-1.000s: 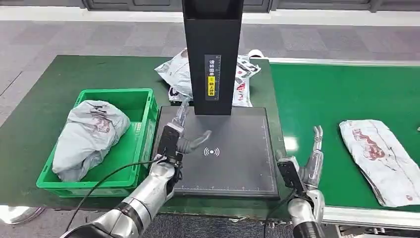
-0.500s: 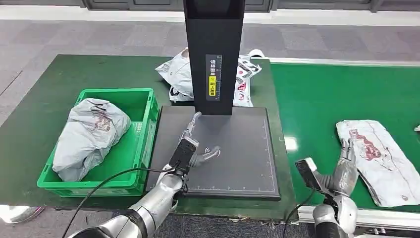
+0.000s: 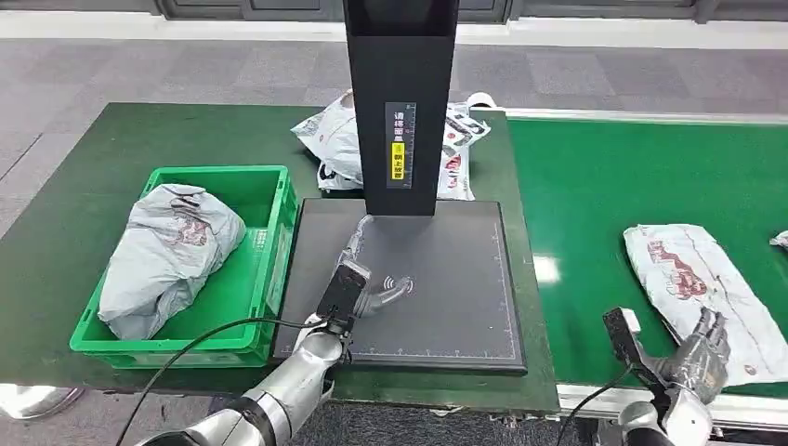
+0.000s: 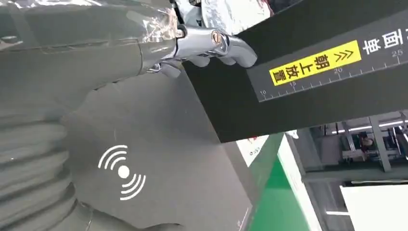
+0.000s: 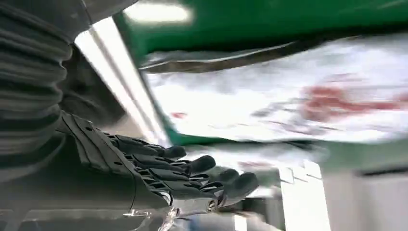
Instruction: Moved the parcel from conveyor to table for the left to box.
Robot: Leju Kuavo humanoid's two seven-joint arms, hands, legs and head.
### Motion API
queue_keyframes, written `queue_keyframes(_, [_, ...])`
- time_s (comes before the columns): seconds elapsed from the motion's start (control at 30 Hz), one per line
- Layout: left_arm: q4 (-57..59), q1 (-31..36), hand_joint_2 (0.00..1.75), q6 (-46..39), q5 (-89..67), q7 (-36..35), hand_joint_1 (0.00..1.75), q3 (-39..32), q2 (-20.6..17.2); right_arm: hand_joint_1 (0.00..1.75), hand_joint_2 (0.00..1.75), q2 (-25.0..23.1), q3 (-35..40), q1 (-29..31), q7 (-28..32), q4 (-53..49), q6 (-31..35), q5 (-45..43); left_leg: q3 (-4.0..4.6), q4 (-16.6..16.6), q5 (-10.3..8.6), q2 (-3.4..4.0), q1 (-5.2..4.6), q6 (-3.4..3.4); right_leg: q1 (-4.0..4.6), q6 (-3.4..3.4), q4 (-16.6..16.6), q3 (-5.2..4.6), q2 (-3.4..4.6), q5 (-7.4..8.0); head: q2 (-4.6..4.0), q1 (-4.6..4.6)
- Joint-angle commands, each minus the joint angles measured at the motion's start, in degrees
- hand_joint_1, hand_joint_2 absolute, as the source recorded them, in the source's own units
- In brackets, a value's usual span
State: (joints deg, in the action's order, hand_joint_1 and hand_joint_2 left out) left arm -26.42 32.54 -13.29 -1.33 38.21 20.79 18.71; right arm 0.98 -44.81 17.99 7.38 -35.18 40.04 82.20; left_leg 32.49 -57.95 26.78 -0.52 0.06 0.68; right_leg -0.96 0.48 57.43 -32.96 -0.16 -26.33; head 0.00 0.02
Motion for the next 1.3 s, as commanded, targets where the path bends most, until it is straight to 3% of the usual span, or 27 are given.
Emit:
queue_keyframes(0.03, [0.53, 0.34, 1.75, 0.00, 0.28, 1.06, 0.00, 1.23, -2.00, 0.00, 1.75, 7.14, 0.89, 5.13, -7.10, 18.66, -0.04, 2.11, -0.07, 0.04, 0.00, 0.13, 0.03, -0.01, 0.04, -0.02, -0.10, 0.06, 0.09, 0.06, 0.00, 0.00])
queue_keyframes(0.1, [0.44, 0.37, 1.75, -0.19, 0.19, 0.81, 0.00, 1.18, -2.00, 0.00, 1.75, 7.58, 1.39, 5.36, -8.02, 20.09, -1.07, 2.14, -0.07, 0.05, -0.01, 0.14, 0.04, -0.01, 0.05, -0.03, -0.12, 0.06, 0.10, 0.07, 0.00, 0.00])
queue_keyframes(0.13, [0.39, 0.53, 1.75, -0.21, 0.21, 0.59, 0.00, 1.04, -2.19, 0.00, 1.75, 7.80, 1.81, 5.73, -10.48, 21.53, -7.60, 1.93, -0.05, 0.03, 0.02, 0.19, 0.03, 0.01, 0.04, 0.00, -0.07, 0.02, 0.18, 0.08, 0.00, 0.00])
queue_keyframes(0.2, [0.32, 0.55, 1.75, -0.19, 0.25, 0.62, 0.00, 0.98, -2.30, 0.00, 1.75, 7.54, 1.68, 5.83, -10.57, 21.58, -9.13, 1.59, -0.03, 0.05, -0.01, 0.19, 0.03, 0.03, 0.04, -0.02, -0.10, 0.01, 0.17, 0.10, 0.00, 0.00])
queue_keyframes(0.23, [0.30, 0.51, 1.75, -0.28, 0.35, 0.51, 0.00, 0.91, -2.29, 1.75, 1.75, 7.37, 2.43, 5.75, -10.99, 21.27, -9.90, 1.22, -0.06, 0.02, 0.00, 0.19, 0.04, 0.02, 0.05, 0.00, -0.07, 0.02, 0.18, 0.09, 0.00, 0.00])
queue_keyframes(0.3, [-0.17, 0.10, 1.75, -0.78, 0.29, 0.67, 0.00, 0.64, -2.73, 1.75, 1.75, 6.45, 1.58, 6.30, -8.68, 21.23, -15.92, -0.97, -0.08, 0.02, -0.01, 0.20, 0.05, 0.01, 0.07, 0.01, -0.08, 0.05, 0.18, 0.10, 0.00, -0.02])
queue_keyframes(0.77, [-2.41, -2.02, 1.75, -1.53, 0.38, 0.43, 0.00, -0.86, -4.22, 1.75, 1.75, 4.21, 3.93, 8.45, -5.19, 20.29, -14.91, -1.74, -0.08, 0.00, -0.13, 0.66, 0.09, -0.10, 0.09, 0.23, -0.21, 0.04, 0.61, 0.48, 0.00, 0.00])
queue_keyframes(0.87, [-3.79, -3.10, 1.75, -2.23, -0.31, 0.12, 0.00, -2.01, -4.46, 1.75, 1.75, 1.64, 3.97, 9.66, 8.28, 17.86, -8.95, -9.82, -0.04, 0.11, -0.20, 0.78, 0.13, -0.08, 0.12, 0.18, -0.32, -0.04, 0.71, 0.60, 0.00, 0.00])
queue_keyframes(0.97, [-4.46, -3.81, 1.75, -2.53, -1.09, -0.07, 0.00, -2.92, -4.66, 1.75, 1.75, -2.93, 6.73, 10.27, 22.68, 12.40, -7.08, -21.40, -0.07, 0.07, -0.15, 0.99, 0.07, -0.09, 0.06, 0.19, -0.19, -0.09, 0.92, 0.58, 0.00, 0.00])
queue_keyframes(1.03, [-4.09, -3.77, 1.75, -2.56, -1.93, 0.17, 0.00, -3.53, -4.54, 1.75, 1.75, -6.99, 16.73, 6.36, 27.85, 2.36, -9.24, -32.80, 0.01, 0.05, -0.15, 0.99, 0.08, -0.07, 0.07, 0.17, -0.14, -0.16, 0.92, 0.58, 0.00, 0.00])
queue_keyframes(1.07, [-3.76, -3.53, 1.75, -2.84, -2.69, 0.33, 0.00, -3.56, -4.41, 1.75, 1.75, -8.58, 26.04, 2.11, 27.04, -5.93, -9.54, -37.20, -0.03, 0.01, -0.15, 0.80, 0.09, -0.09, 0.08, 0.20, -0.10, -0.11, 0.75, 0.50, 0.00, 0.00])
queue_keyframes(1.13, [-3.56, -3.30, 1.75, -2.84, -3.18, 0.21, 0.00, -3.73, -4.25, 1.75, 1.75, -8.20, 35.85, -1.64, 21.45, -12.62, -6.61, -39.53, 0.00, 0.02, -0.24, 0.60, 0.09, -0.08, 0.08, 0.20, -0.09, -0.14, 0.55, 0.47, 0.00, 0.00])
queue_keyframes(1.2, [-3.64, -3.30, 1.75, -2.51, -3.58, 0.08, 0.00, -3.61, -4.23, 1.75, 1.75, -6.71, 42.87, -3.02, 21.89, -14.29, -2.84, -36.89, 0.04, 0.00, -0.26, 0.41, 0.09, -0.09, 0.09, 0.19, -0.06, -0.15, 0.40, 0.43, 0.00, 0.00])
queue_keyframes(1.3, [-3.46, -3.30, 1.75, -1.88, -3.30, 0.19, 0.00, -4.24, -4.68, 1.75, 1.75, -7.09, 54.44, -7.55, 19.91, -23.06, -4.70, -40.47, 0.09, 0.05, -0.25, 0.55, 0.10, -0.10, 0.10, 0.14, -0.10, -0.21, 0.53, 0.45, 0.00, 0.00])
